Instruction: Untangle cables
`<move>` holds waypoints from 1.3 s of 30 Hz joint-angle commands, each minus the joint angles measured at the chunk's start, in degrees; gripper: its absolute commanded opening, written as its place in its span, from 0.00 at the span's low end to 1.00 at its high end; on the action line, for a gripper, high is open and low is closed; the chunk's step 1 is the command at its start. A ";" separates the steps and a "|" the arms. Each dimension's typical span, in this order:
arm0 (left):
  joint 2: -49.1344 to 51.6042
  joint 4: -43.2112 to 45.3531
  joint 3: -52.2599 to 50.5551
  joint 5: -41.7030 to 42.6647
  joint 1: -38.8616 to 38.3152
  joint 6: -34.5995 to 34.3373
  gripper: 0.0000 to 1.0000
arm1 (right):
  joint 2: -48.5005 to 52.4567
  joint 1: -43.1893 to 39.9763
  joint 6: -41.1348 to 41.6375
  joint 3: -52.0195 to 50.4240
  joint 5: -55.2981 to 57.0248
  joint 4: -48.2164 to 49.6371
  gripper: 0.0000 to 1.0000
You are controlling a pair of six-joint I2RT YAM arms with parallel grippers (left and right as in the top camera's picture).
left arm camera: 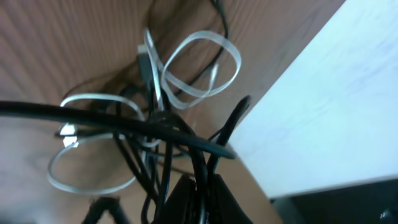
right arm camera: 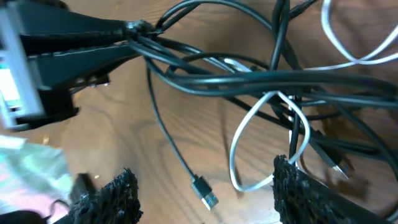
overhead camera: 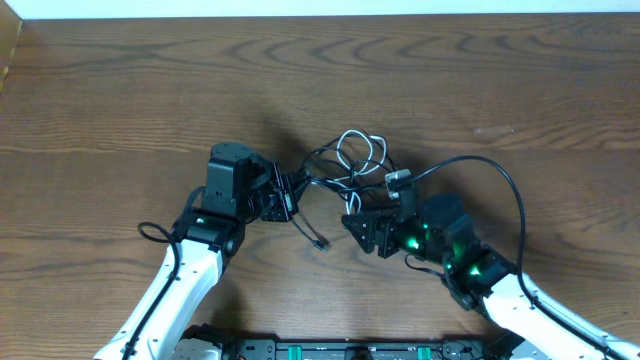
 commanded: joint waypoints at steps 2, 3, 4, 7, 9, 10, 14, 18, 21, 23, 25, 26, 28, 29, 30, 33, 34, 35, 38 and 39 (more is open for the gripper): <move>-0.20 -0.07 0.61 7.21 -0.02 -1.38 0.08 | 1.53 2.32 -1.68 0.22 10.58 0.00 0.66; -0.20 -0.07 0.61 8.02 -0.02 -1.38 0.08 | 1.92 2.38 -1.68 0.22 11.37 -0.02 0.65; -0.20 -0.07 0.61 8.79 -0.02 -1.38 0.08 | 2.34 2.38 -1.68 0.22 11.58 -0.02 0.65; -0.20 -0.04 0.61 10.60 -0.02 -1.38 0.08 | 3.85 2.36 -0.81 0.22 11.54 0.37 0.61; -0.20 -0.04 0.61 11.39 -0.02 -1.36 0.08 | 4.81 2.38 -0.28 0.22 11.52 0.70 0.55; -0.22 -0.04 0.61 11.58 -0.02 -1.36 0.08 | 5.14 2.38 -0.04 0.24 11.47 0.81 0.49; -0.20 -0.04 0.61 12.07 -0.02 -1.31 0.08 | 5.38 2.38 0.26 0.22 9.86 1.46 0.26; -0.20 -0.07 0.61 12.02 -0.02 -0.87 0.08 | 5.38 2.32 0.26 0.22 8.50 2.29 0.07; -0.20 -0.09 0.61 11.87 0.02 0.42 0.08 | 5.35 2.29 0.24 0.22 8.48 2.32 0.01; -0.20 -0.09 0.61 10.62 0.04 2.03 0.08 | 5.33 2.19 0.22 0.24 8.37 2.78 0.01; -0.20 -0.11 0.61 8.85 0.04 5.29 0.08 | 5.07 1.68 0.22 0.24 7.45 3.50 0.01; -0.20 -0.11 0.61 7.82 0.04 7.13 0.08 | 4.72 1.22 0.22 0.24 6.27 3.93 0.01; -0.20 -0.15 0.61 5.27 0.04 11.34 0.08 | 3.37 -0.17 0.24 0.24 1.79 5.05 0.01; -0.20 -0.15 0.61 3.96 0.04 13.49 0.08 | 2.38 -1.03 0.24 0.24 -0.66 5.35 0.01; -0.20 -0.15 0.61 2.64 0.04 15.98 0.08 | 1.14 -2.05 0.24 0.24 -3.08 5.33 0.01; -0.20 -1.97 0.61 -2.38 0.07 22.77 0.08 | -4.74 -7.28 0.52 0.24 -11.13 5.01 0.01; -0.20 -3.48 0.61 -4.31 0.07 23.58 0.08 | -6.75 -9.11 1.29 0.24 -13.18 4.98 0.01; -0.20 -5.46 0.61 -6.38 0.11 23.89 0.08 | -8.87 -11.06 2.10 0.24 -14.99 4.94 0.01; -0.20 -12.81 0.61 -14.01 0.15 23.80 0.08 | -15.85 -17.79 4.22 0.24 -19.91 4.90 0.01; -0.20 -15.28 0.61 -16.57 0.15 23.80 0.08 | -17.86 -19.98 4.94 0.24 -21.07 4.90 0.01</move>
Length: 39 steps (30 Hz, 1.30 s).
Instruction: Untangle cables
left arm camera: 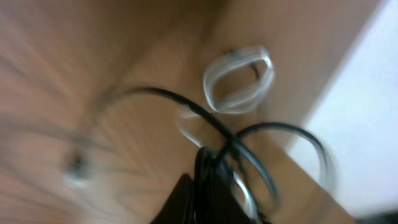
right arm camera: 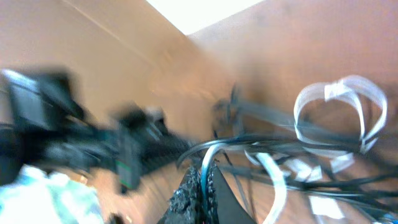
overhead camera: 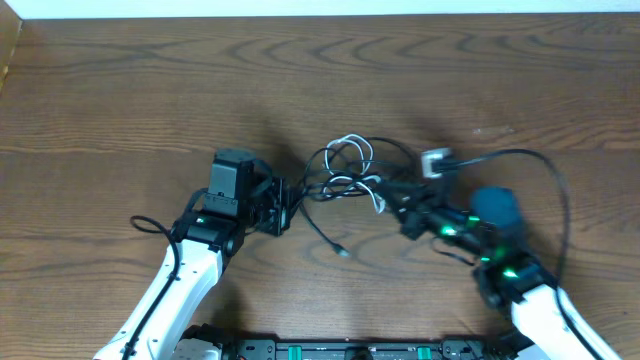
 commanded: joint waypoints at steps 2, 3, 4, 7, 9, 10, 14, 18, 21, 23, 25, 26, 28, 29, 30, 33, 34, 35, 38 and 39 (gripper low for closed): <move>-0.20 -8.79 0.50 -15.72 0.20 3.65 0.08 | -9.94 -10.03 3.56 0.31 -10.27 0.50 0.01; -0.20 -10.88 0.50 -17.22 0.20 3.65 0.08 | -12.17 -12.81 3.67 0.31 -10.97 0.28 0.01; -0.20 -12.68 0.50 -18.29 0.20 3.67 0.08 | -13.97 -15.06 3.82 0.31 -11.37 0.02 0.01; -0.20 -17.16 0.50 -20.85 0.20 3.67 0.08 | -18.56 -21.84 3.82 0.31 -11.41 -2.19 0.01; -0.20 -19.37 0.50 -22.38 0.20 3.67 0.08 | -20.41 -26.18 3.82 0.31 -11.28 -3.82 0.01; -0.20 -20.37 0.50 -22.95 0.20 3.67 0.09 | -21.03 -28.57 3.82 0.31 -11.28 -4.61 0.01; -0.20 -21.31 0.50 -23.02 0.20 3.63 0.13 | -21.22 -34.82 4.20 0.31 -12.07 -8.02 0.01; -0.20 -16.70 0.50 -17.84 0.20 3.65 0.13 | -21.03 -35.45 4.35 0.31 -15.02 -14.56 0.08; -0.20 -8.15 0.50 -9.92 0.17 3.65 0.09 | -20.83 -34.27 2.16 0.31 -15.17 -21.64 0.14; -0.20 -2.01 0.50 -5.84 0.17 3.63 0.08 | -20.83 -33.29 0.83 0.28 -15.17 -26.75 0.17; -0.20 3.63 0.50 -2.36 0.13 3.61 0.08 | -20.83 -31.95 -0.20 0.28 -15.12 -31.95 0.22; -0.20 6.27 0.50 -0.57 0.13 3.17 0.08 | -20.83 -31.06 -0.74 0.28 -15.12 -34.58 0.25; -0.20 9.09 0.50 1.42 0.07 1.40 0.08 | -20.79 -29.46 -1.70 0.28 -15.15 -38.05 0.29; -0.20 9.53 0.50 1.75 0.02 -0.04 0.08 | -20.74 -28.68 -2.19 0.28 -15.15 -39.30 0.30; -0.20 9.49 0.50 1.92 0.02 -1.79 0.08 | -20.74 -27.91 -2.45 0.28 -15.17 -40.24 0.32; -0.20 8.44 0.50 2.12 0.02 -7.06 0.08 | -20.74 -25.35 -2.47 0.28 -15.87 -41.68 0.34; -0.20 8.26 0.50 2.12 0.02 -8.31 0.08 | -20.74 -24.44 -2.47 0.28 -16.11 -41.68 0.36; -0.20 8.24 0.50 2.12 0.02 -9.35 0.08 | -20.74 -23.43 -2.47 0.28 -16.22 -41.66 0.37; -0.20 8.26 0.50 2.12 0.02 -11.69 0.08 | -20.74 -19.96 -2.97 0.28 -16.24 -41.66 0.40; -0.20 8.26 0.50 2.12 0.02 -12.33 0.08 | -20.74 -18.43 -3.56 0.28 -16.24 -41.66 0.40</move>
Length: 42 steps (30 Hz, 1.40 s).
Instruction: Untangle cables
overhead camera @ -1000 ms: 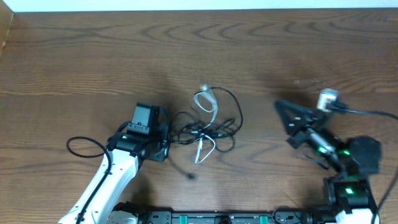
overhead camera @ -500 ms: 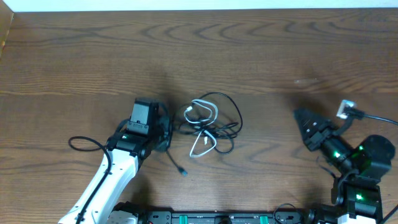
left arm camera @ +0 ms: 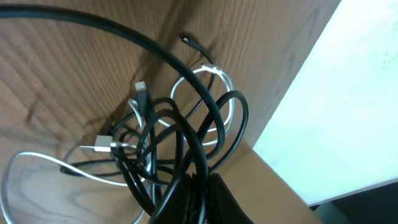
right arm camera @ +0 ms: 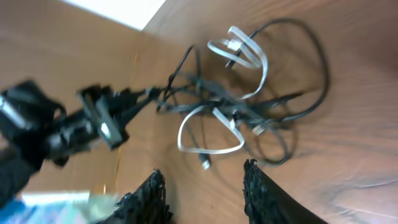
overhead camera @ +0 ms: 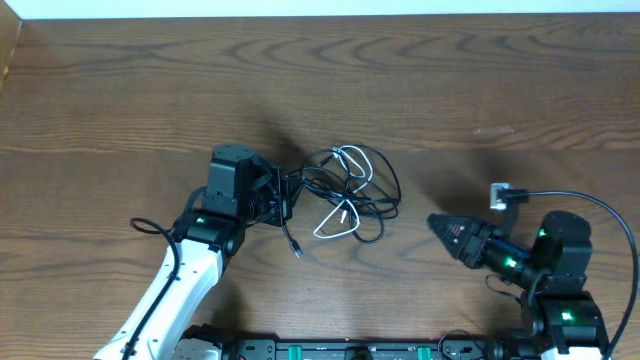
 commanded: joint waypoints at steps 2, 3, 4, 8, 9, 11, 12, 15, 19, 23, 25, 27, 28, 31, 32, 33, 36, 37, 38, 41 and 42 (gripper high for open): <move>-0.20 0.07 0.44 1.60 -0.04 -4.79 0.08 | -0.04 5.81 -3.37 0.37 -0.87 0.00 0.40; -0.20 0.04 0.44 1.60 -0.31 -5.27 0.08 | 0.04 7.26 -3.50 0.37 -0.17 0.11 0.40; -0.20 -0.13 0.44 1.60 -0.68 -6.01 0.08 | 0.22 8.68 -3.48 0.37 0.87 0.15 0.40; -0.20 -0.59 0.44 1.31 -3.08 -12.02 0.08 | 1.81 14.69 -0.92 0.37 5.77 0.94 0.40; -0.20 -0.57 0.44 0.66 -3.85 -13.27 0.08 | 2.38 16.09 0.37 0.37 7.26 1.46 0.41; -0.20 -0.52 0.44 -1.27 -5.16 -13.79 0.08 | 4.00 18.84 2.93 0.37 9.86 3.34 0.42; -0.20 -0.52 0.44 -1.95 -5.75 -13.77 0.08 | 5.03 20.22 4.22 0.37 11.02 4.61 0.43; -0.20 -0.52 0.44 -2.14 -7.45 -13.79 0.08 | 9.05 24.44 8.17 0.37 14.53 9.03 0.43; -0.20 -0.50 0.44 -2.12 -8.94 -14.43 0.08 | 15.89 29.75 11.21 0.37 16.41 15.80 0.40; -0.20 -0.11 0.44 -2.12 -9.81 -15.06 0.08 | 24.28 33.66 11.39 0.37 19.52 22.38 0.35; -0.20 -0.11 0.44 -2.08 -9.90 -15.06 0.08 | 27.96 34.34 11.98 0.37 21.29 24.30 0.32; -0.20 -0.13 0.44 -2.05 -9.90 -15.04 0.08 | 31.45 34.38 14.10 0.37 22.32 25.70 0.31; -0.20 -0.13 0.44 -1.88 -9.90 -15.02 0.08 | 32.70 34.38 14.64 0.37 22.75 26.36 0.31; -0.20 -0.13 0.44 -1.42 -9.90 -14.78 0.08 | 36.85 34.38 15.04 0.37 23.74 30.03 0.31; -0.20 -0.15 0.44 -1.38 -9.90 -14.56 0.08 | 38.05 34.38 15.30 0.37 23.69 31.76 0.31; -0.20 -0.13 0.44 -1.25 -9.90 -14.36 0.08 | 38.75 34.38 15.89 0.37 23.65 32.76 0.31; -0.20 -0.37 0.44 -1.27 -9.90 -14.34 0.08 | 40.17 34.38 17.81 0.37 22.77 35.93 0.31; -0.20 -0.39 0.44 -1.27 -9.90 -14.27 0.08 | 40.17 34.38 17.81 0.37 22.34 36.63 0.31; -0.20 -0.39 0.44 -1.29 -9.90 -13.84 0.08 | 40.15 34.38 17.81 0.37 21.92 37.20 0.31; -0.20 -0.39 0.44 -1.31 -9.90 -12.59 0.08 | 40.13 34.38 17.81 0.37 21.33 38.71 0.32; -0.20 -0.39 0.44 -1.40 -9.90 -12.20 0.08 | 40.15 34.38 17.81 0.37 21.40 39.12 0.33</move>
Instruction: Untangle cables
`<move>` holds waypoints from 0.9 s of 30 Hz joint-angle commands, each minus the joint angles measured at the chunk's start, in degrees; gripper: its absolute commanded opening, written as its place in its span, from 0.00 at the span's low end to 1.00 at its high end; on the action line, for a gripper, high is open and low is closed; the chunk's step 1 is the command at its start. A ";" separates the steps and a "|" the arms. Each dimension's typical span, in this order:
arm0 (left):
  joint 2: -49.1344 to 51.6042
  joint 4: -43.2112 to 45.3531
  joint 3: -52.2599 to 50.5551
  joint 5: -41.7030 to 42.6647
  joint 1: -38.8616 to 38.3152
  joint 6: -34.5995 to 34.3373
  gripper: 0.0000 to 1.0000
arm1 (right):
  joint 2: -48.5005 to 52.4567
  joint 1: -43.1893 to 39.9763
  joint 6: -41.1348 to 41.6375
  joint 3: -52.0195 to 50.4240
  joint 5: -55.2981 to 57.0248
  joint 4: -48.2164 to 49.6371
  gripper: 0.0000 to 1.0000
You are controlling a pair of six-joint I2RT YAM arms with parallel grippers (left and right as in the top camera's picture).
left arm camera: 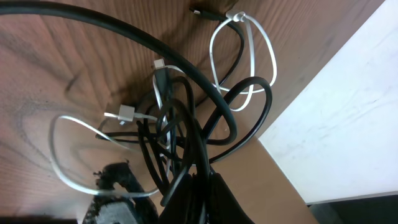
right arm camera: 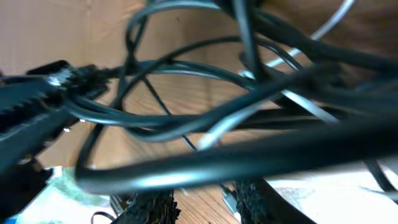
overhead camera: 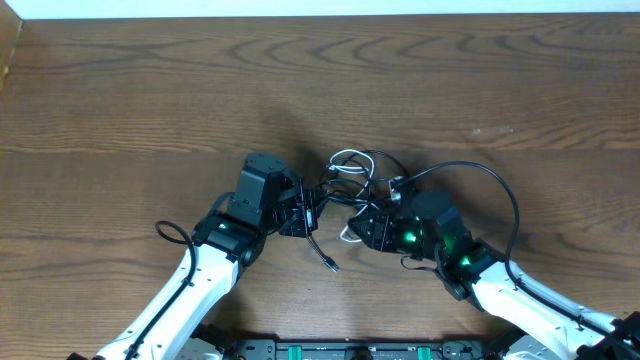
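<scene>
A knot of black and white cables [overhead camera: 350, 185] lies on the wooden table between my two grippers. My left gripper [overhead camera: 308, 215] is shut on several black strands at the knot's left side; in the left wrist view its fingers [left arm camera: 200, 193] pinch them, with white loops [left arm camera: 242, 56] beyond. My right gripper [overhead camera: 362, 228] sits at the knot's right side, open. In the right wrist view its fingers [right arm camera: 149, 208] stand apart, with thick black strands [right arm camera: 249, 93] crossing just ahead of them. A loose black plug end [overhead camera: 332, 266] trails toward the front.
The right arm's own black lead [overhead camera: 505, 195] arcs out to the right of the knot. The table's far edge [overhead camera: 320, 15] meets a white surface. Bare wood [overhead camera: 120, 110] surrounds the knot.
My right gripper was far to the right, apart from the cables; it is now at the knot's right side, still open. The left gripper has shifted slightly right, still holding its strands.
First the left gripper held the knot while the right stood open beside it. Then the right gripper was shut on strands and the knot was stretched rightward. Then the right gripper was open and far right, the knot lying loose. Now it is back at the knot.
</scene>
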 commanded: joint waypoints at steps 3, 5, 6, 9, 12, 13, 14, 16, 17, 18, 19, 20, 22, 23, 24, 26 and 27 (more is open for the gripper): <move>-0.20 -0.02 0.44 0.33 -0.13 2.12 0.08 | 0.00 0.42 1.62 0.33 0.42 1.51 0.34; -0.20 -0.02 0.44 0.33 -0.13 2.14 0.08 | 0.00 0.42 2.21 0.33 1.31 1.95 0.33; -0.20 -0.02 0.44 0.35 -0.13 2.12 0.08 | 0.00 0.42 2.62 0.33 2.12 1.92 0.33; -0.20 -0.02 0.44 0.37 -0.13 2.14 0.08 | 0.02 0.42 2.99 0.33 4.66 1.88 0.32; -0.20 -0.07 0.44 0.35 -0.13 2.40 0.08 | 0.02 0.42 3.19 0.33 6.64 2.14 0.24; -0.20 -0.17 0.44 0.37 -0.13 2.62 0.08 | 0.02 0.42 3.19 0.33 7.13 2.19 0.22; -0.20 -0.17 0.44 0.39 -0.13 2.80 0.08 | 0.02 0.42 3.19 0.33 7.43 2.25 0.18; -0.20 -0.17 0.44 0.59 -0.13 3.45 0.08 | 0.02 0.42 3.19 0.33 7.41 2.36 0.13; -0.20 -0.17 0.44 0.79 -0.13 3.76 0.08 | 0.02 0.42 3.19 0.33 7.37 2.36 0.10; -0.20 -0.17 0.44 0.83 -0.13 3.89 0.08 | 0.02 0.42 3.19 0.33 7.37 2.34 0.07; -0.20 -0.20 0.44 0.83 -0.13 4.13 0.08 | 0.02 0.42 3.19 0.33 7.37 2.34 0.03; -0.20 -0.17 0.44 0.85 -0.13 4.52 0.08 | 0.02 0.42 3.19 0.33 7.37 2.36 0.01; -0.20 -0.20 0.44 1.03 -0.15 4.52 0.08 | 0.02 0.42 3.19 0.33 7.39 2.36 0.01; -0.20 -0.20 0.44 0.98 -0.28 4.50 0.08 | 0.02 0.42 3.19 0.33 7.41 2.36 0.01; -0.20 -0.20 0.44 0.98 -0.39 4.52 0.08 | 0.02 0.42 3.17 0.33 7.41 2.36 0.01; -0.20 -0.20 0.44 0.90 -0.46 4.72 0.08 | 0.00 0.42 3.17 0.33 7.37 2.58 0.01; -0.20 -0.20 0.44 0.74 -0.46 4.76 0.07 | 0.00 0.42 3.17 0.33 7.34 2.78 0.01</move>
